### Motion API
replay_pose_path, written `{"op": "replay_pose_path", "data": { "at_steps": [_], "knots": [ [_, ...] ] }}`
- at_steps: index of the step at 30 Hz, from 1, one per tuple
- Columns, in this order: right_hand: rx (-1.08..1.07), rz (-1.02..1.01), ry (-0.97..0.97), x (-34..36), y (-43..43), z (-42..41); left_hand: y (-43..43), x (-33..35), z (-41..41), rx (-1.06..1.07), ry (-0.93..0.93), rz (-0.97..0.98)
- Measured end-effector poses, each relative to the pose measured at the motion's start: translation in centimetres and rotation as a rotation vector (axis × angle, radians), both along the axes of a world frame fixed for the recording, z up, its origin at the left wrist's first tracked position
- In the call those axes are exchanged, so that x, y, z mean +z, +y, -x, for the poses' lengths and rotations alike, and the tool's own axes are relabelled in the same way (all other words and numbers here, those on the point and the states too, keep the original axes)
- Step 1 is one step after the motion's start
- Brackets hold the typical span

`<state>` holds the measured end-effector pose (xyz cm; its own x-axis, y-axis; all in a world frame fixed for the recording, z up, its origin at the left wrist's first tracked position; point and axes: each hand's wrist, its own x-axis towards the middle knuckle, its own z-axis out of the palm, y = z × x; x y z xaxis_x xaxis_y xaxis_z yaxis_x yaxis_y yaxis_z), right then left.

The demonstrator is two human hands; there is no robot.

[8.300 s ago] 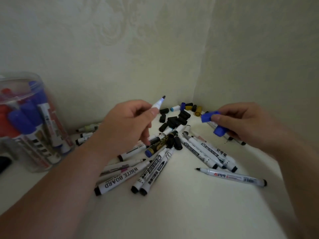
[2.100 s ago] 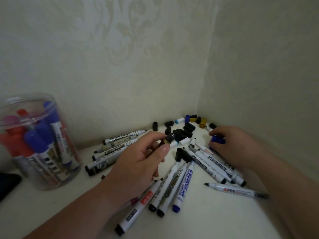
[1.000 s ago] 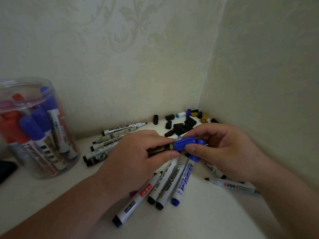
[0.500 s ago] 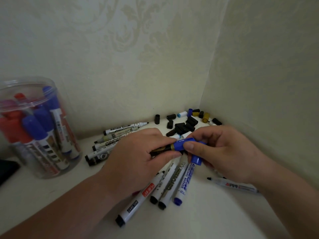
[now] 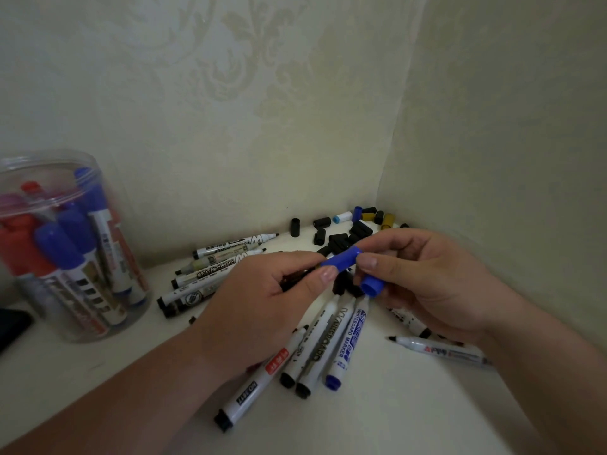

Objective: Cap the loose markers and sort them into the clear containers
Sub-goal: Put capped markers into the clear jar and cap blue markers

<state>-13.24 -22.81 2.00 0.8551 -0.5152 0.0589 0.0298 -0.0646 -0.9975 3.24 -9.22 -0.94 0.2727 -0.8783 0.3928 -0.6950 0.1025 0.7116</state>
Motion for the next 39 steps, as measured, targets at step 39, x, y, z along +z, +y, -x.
{"op": "replay_pose_path", "data": {
  "at_steps": [39],
  "knots": [
    [-0.446, 0.352, -0.195, -0.7, 2.0, -1.4, 0.0, 0.8, -0.1, -0.055, -0.083, 0.009]
  ]
}}
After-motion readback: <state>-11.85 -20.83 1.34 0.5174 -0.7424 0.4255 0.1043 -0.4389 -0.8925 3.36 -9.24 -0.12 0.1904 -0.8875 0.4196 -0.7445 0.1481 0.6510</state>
